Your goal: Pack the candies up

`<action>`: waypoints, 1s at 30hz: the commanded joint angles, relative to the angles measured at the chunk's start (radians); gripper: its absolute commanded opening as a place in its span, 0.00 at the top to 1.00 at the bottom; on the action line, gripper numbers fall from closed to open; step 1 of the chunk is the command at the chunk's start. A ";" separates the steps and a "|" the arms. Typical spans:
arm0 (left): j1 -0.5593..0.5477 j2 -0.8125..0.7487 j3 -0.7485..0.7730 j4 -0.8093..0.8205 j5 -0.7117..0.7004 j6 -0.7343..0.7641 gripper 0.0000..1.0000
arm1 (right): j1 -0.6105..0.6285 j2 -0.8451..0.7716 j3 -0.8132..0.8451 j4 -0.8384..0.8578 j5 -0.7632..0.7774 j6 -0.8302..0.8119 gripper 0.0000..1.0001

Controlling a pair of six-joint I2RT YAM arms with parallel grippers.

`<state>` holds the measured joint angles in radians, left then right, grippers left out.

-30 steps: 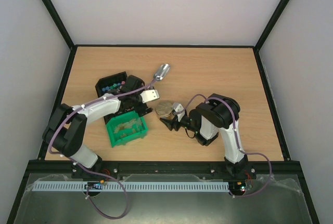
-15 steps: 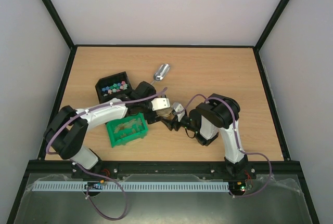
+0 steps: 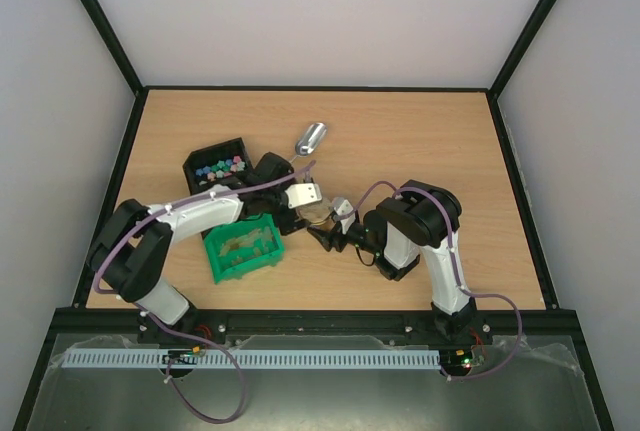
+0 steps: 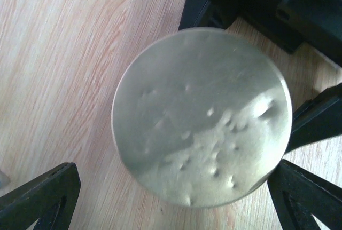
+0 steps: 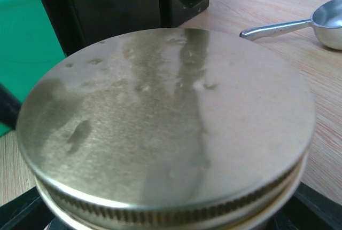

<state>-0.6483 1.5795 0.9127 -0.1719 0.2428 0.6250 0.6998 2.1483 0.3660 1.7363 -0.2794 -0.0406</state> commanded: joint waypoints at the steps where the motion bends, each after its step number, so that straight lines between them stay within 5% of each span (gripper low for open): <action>1: 0.077 -0.021 -0.017 0.004 -0.016 0.012 0.01 | 0.017 0.074 -0.040 0.164 -0.077 0.066 0.42; 9: 0.126 -0.038 -0.029 -0.020 -0.019 0.054 0.01 | 0.018 0.074 -0.041 0.164 -0.074 0.066 0.43; 20: -0.025 -0.060 0.012 -0.012 0.028 -0.032 0.02 | 0.020 0.080 -0.035 0.164 -0.072 0.069 0.43; 30: -0.075 0.003 0.040 0.012 -0.008 0.004 0.21 | 0.020 0.077 -0.039 0.164 -0.072 0.065 0.43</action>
<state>-0.7155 1.5711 0.9367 -0.1799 0.2455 0.6060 0.6998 2.1498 0.3660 1.7378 -0.2821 -0.0463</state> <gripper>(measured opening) 0.834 0.805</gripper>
